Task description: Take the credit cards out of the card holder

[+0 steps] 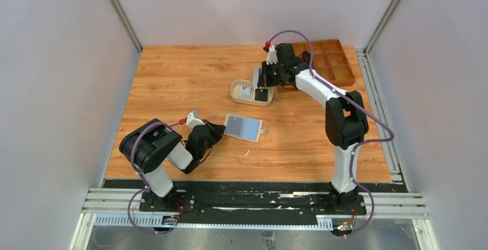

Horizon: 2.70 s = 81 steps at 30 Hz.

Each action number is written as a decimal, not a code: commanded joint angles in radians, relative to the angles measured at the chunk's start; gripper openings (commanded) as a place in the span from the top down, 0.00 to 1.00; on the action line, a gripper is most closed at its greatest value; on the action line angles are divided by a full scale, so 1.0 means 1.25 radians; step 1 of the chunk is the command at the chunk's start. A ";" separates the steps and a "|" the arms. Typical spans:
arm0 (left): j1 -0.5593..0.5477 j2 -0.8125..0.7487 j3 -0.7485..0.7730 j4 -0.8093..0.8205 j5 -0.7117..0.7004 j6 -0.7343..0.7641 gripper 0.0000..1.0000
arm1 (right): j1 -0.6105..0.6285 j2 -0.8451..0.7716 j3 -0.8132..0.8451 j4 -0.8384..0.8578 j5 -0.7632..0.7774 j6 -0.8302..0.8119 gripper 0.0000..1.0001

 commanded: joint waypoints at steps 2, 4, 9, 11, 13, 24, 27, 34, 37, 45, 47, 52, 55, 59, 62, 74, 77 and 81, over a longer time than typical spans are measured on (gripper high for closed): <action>-0.004 0.008 0.003 -0.013 -0.002 0.013 1.00 | -0.008 0.042 0.124 -0.002 -0.097 0.123 1.00; -0.005 0.007 0.003 -0.013 -0.002 0.014 1.00 | -0.008 0.075 0.153 0.011 -0.137 0.182 1.00; -0.004 0.004 0.000 -0.012 -0.003 0.013 1.00 | 0.008 0.153 0.184 0.050 -0.212 0.280 1.00; -0.004 0.002 -0.002 -0.014 -0.004 0.015 1.00 | 0.022 0.169 0.189 0.049 -0.214 0.277 1.00; -0.004 -0.001 -0.002 -0.017 -0.005 0.016 1.00 | 0.033 0.184 0.194 0.044 -0.217 0.274 1.00; -0.004 0.008 0.002 -0.017 -0.001 0.016 1.00 | 0.039 0.232 0.208 0.017 -0.251 0.262 1.00; -0.004 0.012 0.002 -0.017 -0.001 0.016 1.00 | 0.037 0.228 0.191 0.012 -0.248 0.252 1.00; -0.004 0.020 0.005 -0.013 0.003 0.014 1.00 | 0.036 0.226 0.171 -0.007 -0.228 0.234 1.00; -0.004 0.022 0.004 -0.009 0.007 0.013 1.00 | 0.033 0.230 0.174 -0.019 -0.219 0.231 1.00; -0.005 0.017 0.000 -0.013 0.007 0.013 1.00 | 0.027 0.231 0.161 -0.033 -0.202 0.225 1.00; -0.004 0.017 0.001 -0.012 0.010 0.012 1.00 | 0.026 0.231 0.159 -0.037 -0.199 0.223 1.00; -0.005 0.021 0.004 -0.011 0.014 0.013 1.00 | 0.025 0.233 0.165 -0.064 -0.183 0.212 0.93; -0.004 0.025 0.003 -0.008 0.018 0.012 1.00 | 0.025 0.233 0.175 -0.089 -0.167 0.199 0.83; -0.005 0.030 0.004 -0.002 0.021 0.010 1.00 | 0.024 0.242 0.200 -0.126 -0.157 0.183 0.70; -0.004 0.032 0.005 -0.001 0.021 0.010 1.00 | 0.024 0.244 0.220 -0.155 -0.140 0.167 0.64; -0.004 0.047 0.015 -0.002 0.029 0.010 1.00 | 0.011 0.181 0.304 -0.247 -0.012 0.102 0.53; -0.005 0.055 0.019 0.002 0.033 0.009 1.00 | 0.011 0.192 0.308 -0.250 -0.004 0.112 0.52; -0.004 0.057 0.018 0.004 0.034 0.008 1.00 | 0.012 0.221 0.293 -0.244 -0.001 0.139 0.52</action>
